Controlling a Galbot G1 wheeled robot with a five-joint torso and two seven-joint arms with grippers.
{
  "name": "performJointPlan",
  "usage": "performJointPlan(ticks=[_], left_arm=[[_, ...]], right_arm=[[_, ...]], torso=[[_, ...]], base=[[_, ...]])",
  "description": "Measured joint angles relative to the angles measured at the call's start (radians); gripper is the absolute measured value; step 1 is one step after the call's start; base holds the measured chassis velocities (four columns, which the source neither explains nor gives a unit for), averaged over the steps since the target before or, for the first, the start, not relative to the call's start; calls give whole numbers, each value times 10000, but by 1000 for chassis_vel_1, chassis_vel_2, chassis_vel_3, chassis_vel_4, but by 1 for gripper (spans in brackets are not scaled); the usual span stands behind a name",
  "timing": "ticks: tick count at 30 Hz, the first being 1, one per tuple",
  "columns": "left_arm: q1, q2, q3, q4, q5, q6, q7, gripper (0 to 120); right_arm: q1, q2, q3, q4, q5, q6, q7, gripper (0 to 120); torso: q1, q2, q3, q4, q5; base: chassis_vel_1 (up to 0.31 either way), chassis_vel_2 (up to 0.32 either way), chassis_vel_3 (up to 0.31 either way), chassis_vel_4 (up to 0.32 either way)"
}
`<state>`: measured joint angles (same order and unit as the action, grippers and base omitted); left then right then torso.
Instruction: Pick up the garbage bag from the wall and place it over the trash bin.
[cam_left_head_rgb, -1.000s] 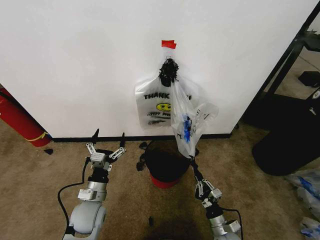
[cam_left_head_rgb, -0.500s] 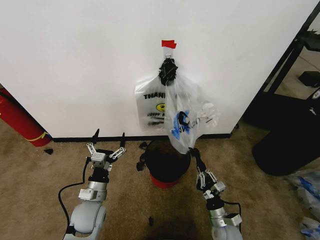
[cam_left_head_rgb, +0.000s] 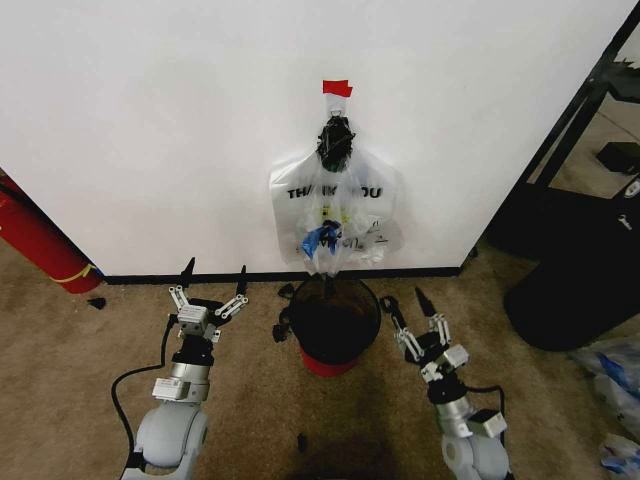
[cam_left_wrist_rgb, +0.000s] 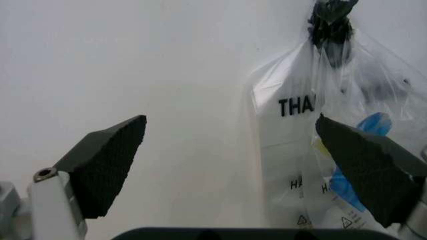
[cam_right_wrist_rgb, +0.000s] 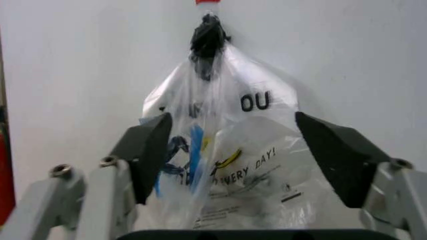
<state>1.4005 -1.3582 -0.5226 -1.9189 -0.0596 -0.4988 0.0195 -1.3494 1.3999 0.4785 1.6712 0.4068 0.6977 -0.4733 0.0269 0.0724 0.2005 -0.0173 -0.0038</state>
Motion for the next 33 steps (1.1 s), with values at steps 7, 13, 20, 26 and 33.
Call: performJointPlan(ticks=[7,13,20,26,33], left_arm=[[12,24,-82,37,24,-21,-8,100],[-97,1,-147,351,52,-58,-60,100],[-441,-49,-151,889,82,-9,-157,100],[-633,-86,-152,1277,77,15,-208,100],[-748,-69,-159,1508,46,11,-297,100]], right_arm=[[1326,-84,-652,-667,-545,-294,-82,98],[3003,-110,-1218,-1947,-1474,-300,-260,100],[4808,-80,-1430,-3465,-4127,-207,162,100],[5867,-297,-1901,-3884,-5383,-430,703,100],[6733,-470,-2187,-4129,-6290,-617,54,100]], torso=[[0,0,0,0,0],[0,-1,1,2,-1],[1,-1,2,0,-2],[1,-1,1,-1,-2],[1,-1,1,1,0]], base=[[0,0,0,0],[0,0,0,0],[0,0,0,0],[0,0,0,0],[0,0,0,0]])
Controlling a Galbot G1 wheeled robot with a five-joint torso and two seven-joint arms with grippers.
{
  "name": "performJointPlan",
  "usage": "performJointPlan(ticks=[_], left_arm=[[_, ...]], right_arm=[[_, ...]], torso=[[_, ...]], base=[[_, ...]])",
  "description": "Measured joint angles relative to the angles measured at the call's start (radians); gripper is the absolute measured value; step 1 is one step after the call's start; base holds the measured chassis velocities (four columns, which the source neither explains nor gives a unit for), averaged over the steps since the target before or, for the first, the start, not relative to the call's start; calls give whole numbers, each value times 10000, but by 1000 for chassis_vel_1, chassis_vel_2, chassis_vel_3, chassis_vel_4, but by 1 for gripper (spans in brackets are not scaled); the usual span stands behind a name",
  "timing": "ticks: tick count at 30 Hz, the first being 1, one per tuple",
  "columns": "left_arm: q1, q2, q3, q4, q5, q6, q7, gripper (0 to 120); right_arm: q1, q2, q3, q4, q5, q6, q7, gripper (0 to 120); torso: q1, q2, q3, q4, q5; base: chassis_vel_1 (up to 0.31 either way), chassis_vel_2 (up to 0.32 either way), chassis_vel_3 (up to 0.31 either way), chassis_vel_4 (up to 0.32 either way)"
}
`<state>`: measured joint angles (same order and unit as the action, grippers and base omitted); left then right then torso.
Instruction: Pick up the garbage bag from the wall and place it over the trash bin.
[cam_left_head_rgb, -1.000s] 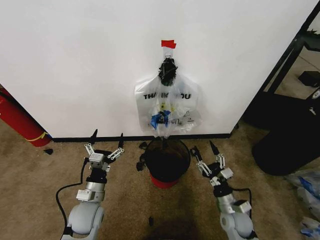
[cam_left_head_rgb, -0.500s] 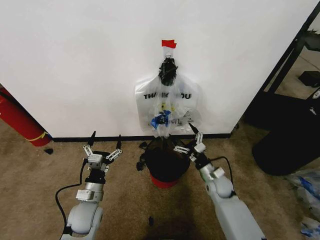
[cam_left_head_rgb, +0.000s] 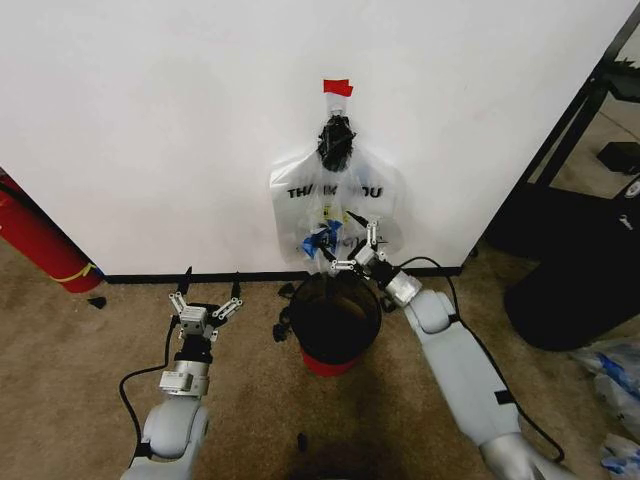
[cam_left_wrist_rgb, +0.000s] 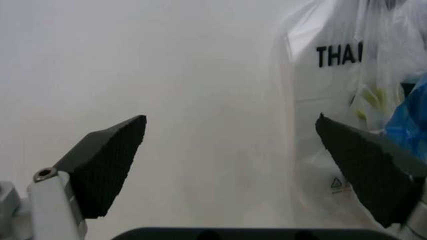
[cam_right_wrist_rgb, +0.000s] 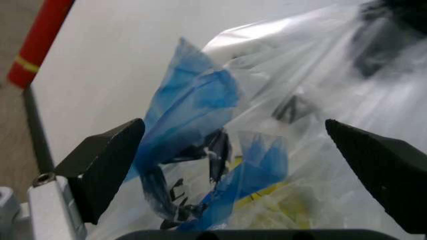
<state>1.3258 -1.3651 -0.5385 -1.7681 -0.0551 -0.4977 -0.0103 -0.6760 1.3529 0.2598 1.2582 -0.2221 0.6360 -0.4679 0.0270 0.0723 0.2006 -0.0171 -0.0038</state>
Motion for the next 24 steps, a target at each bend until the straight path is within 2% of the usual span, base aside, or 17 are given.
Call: performJointPlan(ticks=[5,12,24], left_arm=[[8,13,-27,5,-15,-3,-63,100],[67,-27,-21,12,-6,-54,-81,100],[146,49,-62,-248,80,-31,-97,100]], right_arm=[[56,-308,207,34,-753,-90,-485,100],[-179,-722,345,107,-856,-231,-404,100],[133,-394,288,-586,-577,-167,176,100]], torso=[[0,0,0,-3,0],[0,0,-1,-3,0],[-1,0,-1,0,-1]], base=[[0,0,0,0],[0,0,0,0],[0,0,0,0]])
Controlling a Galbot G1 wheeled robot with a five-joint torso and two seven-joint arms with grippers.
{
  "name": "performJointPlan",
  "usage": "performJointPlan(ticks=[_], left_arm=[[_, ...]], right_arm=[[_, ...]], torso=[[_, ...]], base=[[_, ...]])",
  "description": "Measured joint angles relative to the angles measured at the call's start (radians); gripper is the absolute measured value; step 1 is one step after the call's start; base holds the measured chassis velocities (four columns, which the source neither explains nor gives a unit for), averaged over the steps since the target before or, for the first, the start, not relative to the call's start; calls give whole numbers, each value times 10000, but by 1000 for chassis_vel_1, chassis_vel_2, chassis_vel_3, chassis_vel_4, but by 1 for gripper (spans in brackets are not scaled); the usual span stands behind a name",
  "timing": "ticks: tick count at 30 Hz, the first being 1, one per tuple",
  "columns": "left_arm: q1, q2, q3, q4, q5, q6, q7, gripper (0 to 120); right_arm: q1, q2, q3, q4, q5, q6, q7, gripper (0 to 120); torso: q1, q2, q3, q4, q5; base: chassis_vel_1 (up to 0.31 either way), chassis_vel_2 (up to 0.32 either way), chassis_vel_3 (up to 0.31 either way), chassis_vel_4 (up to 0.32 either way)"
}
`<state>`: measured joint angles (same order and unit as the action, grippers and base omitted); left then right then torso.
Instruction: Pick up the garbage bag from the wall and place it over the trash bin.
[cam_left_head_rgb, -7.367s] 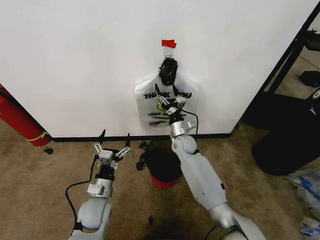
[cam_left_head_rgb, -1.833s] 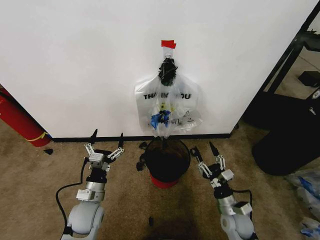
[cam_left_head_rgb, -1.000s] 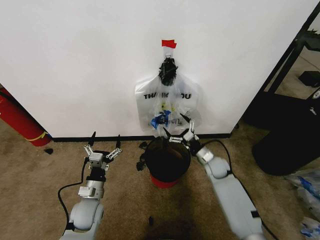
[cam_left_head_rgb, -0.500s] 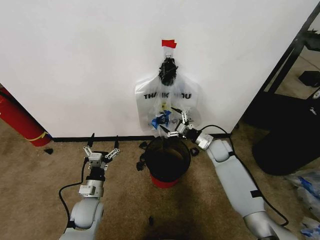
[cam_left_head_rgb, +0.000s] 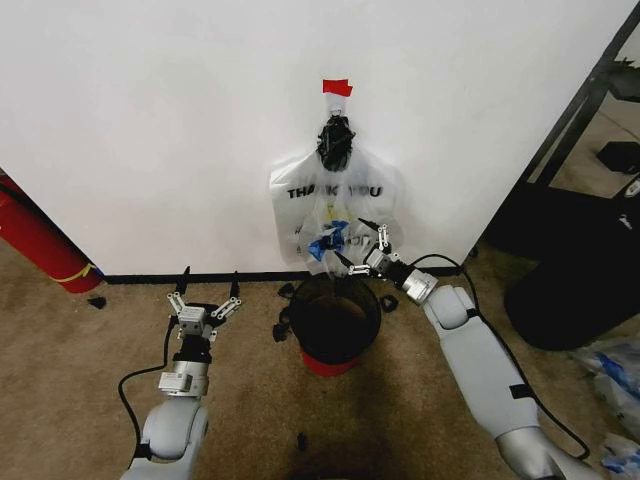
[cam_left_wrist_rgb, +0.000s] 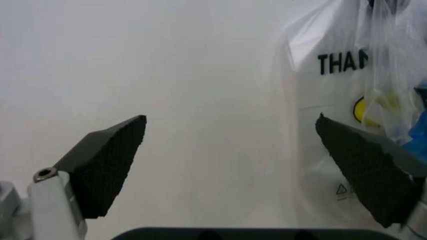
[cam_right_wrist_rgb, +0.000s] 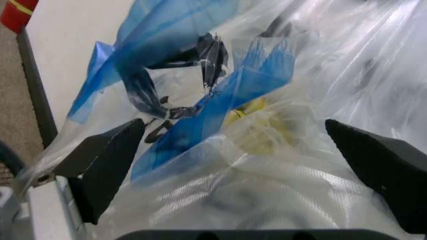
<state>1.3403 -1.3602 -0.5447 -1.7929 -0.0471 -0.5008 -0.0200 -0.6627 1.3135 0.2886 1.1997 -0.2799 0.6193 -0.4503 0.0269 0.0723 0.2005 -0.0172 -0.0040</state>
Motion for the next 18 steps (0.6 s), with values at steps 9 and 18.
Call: performJointPlan(ticks=[9,18], left_arm=[[61,68,-75,-78,2,10,-84,100],[132,56,-94,-70,24,-30,-132,100]], right_arm=[[329,50,-150,-170,282,65,-1273,100],[773,135,-145,-593,-128,-71,-1517,90]], torso=[[0,0,0,-1,0],[0,0,0,0,0]], base=[[0,0,0,0],[0,0,0,0]])
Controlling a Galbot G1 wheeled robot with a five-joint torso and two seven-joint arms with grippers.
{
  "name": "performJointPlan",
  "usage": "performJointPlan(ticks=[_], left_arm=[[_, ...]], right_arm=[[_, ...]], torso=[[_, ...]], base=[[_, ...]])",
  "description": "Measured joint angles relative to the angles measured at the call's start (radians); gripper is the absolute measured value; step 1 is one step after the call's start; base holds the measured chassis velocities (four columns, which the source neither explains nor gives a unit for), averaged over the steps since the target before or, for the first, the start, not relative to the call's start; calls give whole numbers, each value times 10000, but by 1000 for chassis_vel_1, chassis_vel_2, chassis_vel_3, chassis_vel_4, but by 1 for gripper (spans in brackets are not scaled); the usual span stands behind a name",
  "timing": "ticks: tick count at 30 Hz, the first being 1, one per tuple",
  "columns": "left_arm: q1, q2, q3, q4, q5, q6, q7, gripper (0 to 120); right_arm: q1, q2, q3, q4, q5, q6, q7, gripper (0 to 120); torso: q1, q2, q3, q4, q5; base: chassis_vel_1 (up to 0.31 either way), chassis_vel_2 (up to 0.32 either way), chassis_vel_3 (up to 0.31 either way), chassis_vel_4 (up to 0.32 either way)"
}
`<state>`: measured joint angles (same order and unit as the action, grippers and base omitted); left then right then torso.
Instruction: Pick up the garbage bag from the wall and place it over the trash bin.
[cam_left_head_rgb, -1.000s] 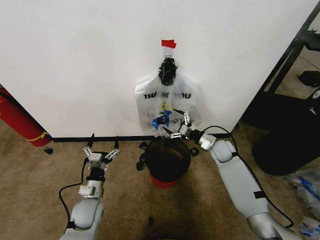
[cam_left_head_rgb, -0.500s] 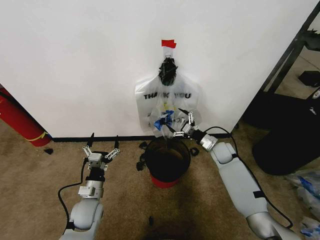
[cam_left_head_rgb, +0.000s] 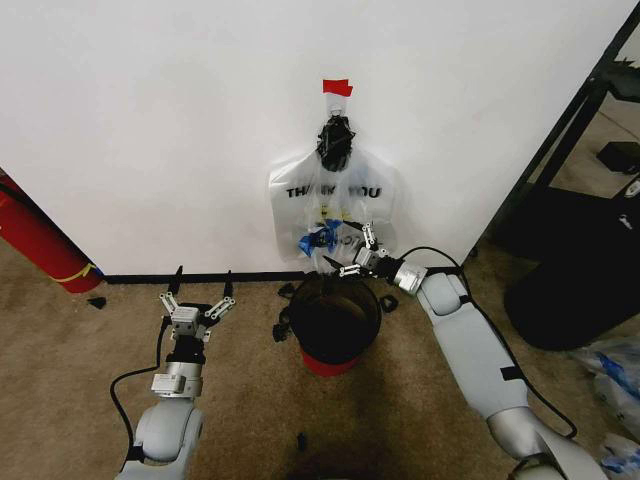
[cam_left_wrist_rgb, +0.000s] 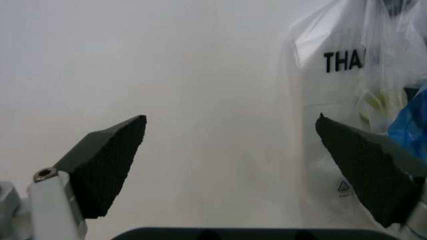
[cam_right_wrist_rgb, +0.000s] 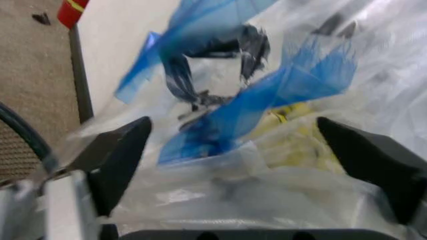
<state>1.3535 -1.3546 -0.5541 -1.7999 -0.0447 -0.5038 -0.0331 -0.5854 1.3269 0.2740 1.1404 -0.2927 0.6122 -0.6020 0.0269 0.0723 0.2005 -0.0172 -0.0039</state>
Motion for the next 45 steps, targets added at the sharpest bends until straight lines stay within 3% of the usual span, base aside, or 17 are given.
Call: performJointPlan(ticks=[11,13,15,25,37,45], left_arm=[[32,-42,-33,23,6,-64,-37,100],[35,-55,-17,28,17,-84,-37,100],[34,-56,-16,28,19,-85,-37,100],[71,-39,25,-2,51,-111,-37,100],[100,-54,56,-24,67,-198,-37,100],[62,37,67,-70,-40,-200,-80,100]], right_arm=[[39,-50,15,-362,423,-252,799,52],[-23,-103,-97,-408,1049,-465,1134,41],[-35,-126,-169,-419,1269,-548,1288,38],[-118,-359,-773,-98,3853,-997,2221,0],[-554,-586,-804,484,4648,-1090,2284,0],[-1785,-855,-657,2394,6624,-1739,2561,0]], torso=[[0,0,0,-1,2],[0,0,0,-2,2],[0,0,0,-2,2],[0,0,0,0,0],[0,0,0,0,1],[0,2,-1,-2,0]], base=[[0,0,0,0],[0,0,0,0],[0,0,0,0],[0,0,0,0],[0,0,0,0],[0,0,0,0]])
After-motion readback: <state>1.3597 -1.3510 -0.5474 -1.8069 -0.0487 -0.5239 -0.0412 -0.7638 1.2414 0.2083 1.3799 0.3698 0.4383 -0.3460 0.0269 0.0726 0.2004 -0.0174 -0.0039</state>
